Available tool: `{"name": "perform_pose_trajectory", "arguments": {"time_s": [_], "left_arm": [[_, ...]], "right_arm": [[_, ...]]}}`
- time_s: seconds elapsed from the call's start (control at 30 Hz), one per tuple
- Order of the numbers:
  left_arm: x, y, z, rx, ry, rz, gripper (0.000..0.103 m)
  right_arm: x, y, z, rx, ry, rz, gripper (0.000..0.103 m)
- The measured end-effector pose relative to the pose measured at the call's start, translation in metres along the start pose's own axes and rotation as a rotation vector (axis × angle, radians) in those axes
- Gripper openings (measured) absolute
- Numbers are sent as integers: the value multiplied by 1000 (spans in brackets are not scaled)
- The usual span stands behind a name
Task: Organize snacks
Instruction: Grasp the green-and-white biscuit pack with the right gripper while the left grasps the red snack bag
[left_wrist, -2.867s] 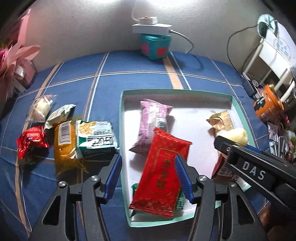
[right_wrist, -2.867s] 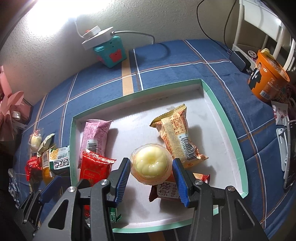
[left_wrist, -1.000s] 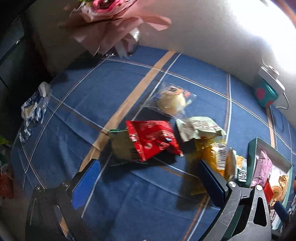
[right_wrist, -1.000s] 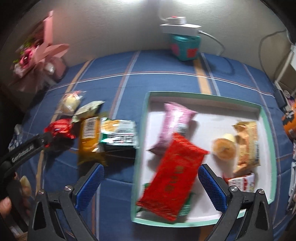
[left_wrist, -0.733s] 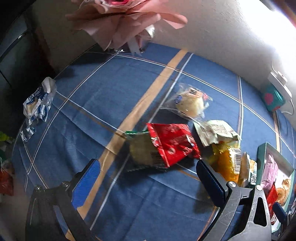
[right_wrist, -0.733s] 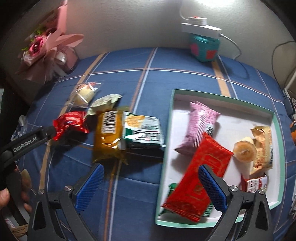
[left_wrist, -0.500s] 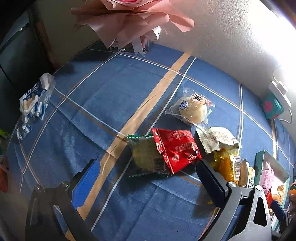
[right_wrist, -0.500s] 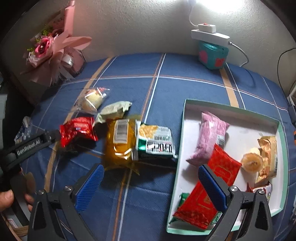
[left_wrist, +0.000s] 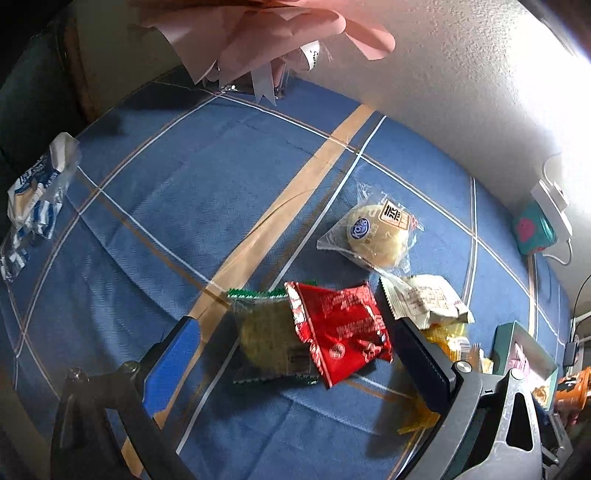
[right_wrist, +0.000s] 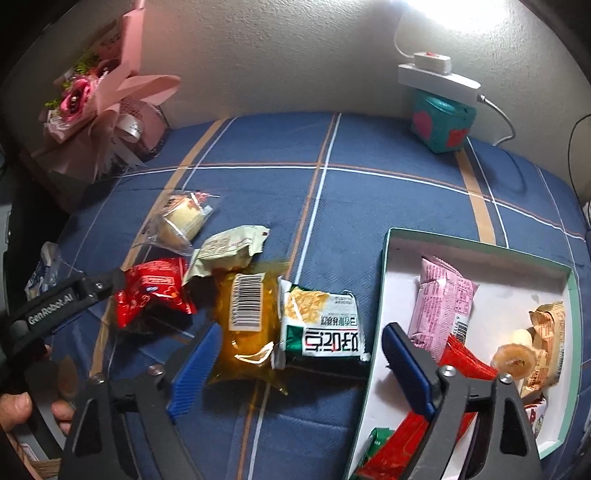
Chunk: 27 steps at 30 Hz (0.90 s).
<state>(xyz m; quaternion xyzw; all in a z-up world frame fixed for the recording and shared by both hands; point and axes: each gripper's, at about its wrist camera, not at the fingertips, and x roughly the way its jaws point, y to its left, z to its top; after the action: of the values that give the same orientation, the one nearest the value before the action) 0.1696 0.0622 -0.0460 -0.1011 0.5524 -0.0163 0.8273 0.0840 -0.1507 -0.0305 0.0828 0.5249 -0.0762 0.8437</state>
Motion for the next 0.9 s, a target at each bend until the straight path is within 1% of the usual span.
{"name": "perform_pose_trajectory", "arguments": {"time_s": [0.1, 0.23, 0.33, 0.4, 0.47, 0.53, 0.57, 0.7, 0.87, 0.9], "left_arm": [[7, -4, 4, 4, 7, -17, 103], [16, -9, 7, 18, 8, -29, 103], [23, -11, 6, 24, 18, -34, 98], [28, -14, 5, 33, 25, -32, 85], [32, -17, 5, 48, 17, -20, 79], [31, -20, 5, 66, 8, -24, 67], [29, -21, 5, 68, 6, -42, 59], [28, -28, 2, 107, 12, -35, 55], [23, -36, -1, 128, 31, -66, 52], [21, -37, -1, 133, 37, -72, 49]], "right_arm": [[9, -8, 2, 23, 29, 16, 78], [18, -15, 4, 44, 45, 22, 76], [24, -18, 5, 50, 57, 31, 73], [29, -21, 6, 59, 67, 46, 68], [33, -24, 6, 78, 81, 72, 66], [37, -26, 6, 90, 91, 84, 65], [39, -28, 6, 96, 93, 84, 63], [42, -33, 6, 117, 97, 106, 63], [43, -30, 6, 102, 93, 100, 63], [43, -29, 5, 98, 93, 96, 63]]}}
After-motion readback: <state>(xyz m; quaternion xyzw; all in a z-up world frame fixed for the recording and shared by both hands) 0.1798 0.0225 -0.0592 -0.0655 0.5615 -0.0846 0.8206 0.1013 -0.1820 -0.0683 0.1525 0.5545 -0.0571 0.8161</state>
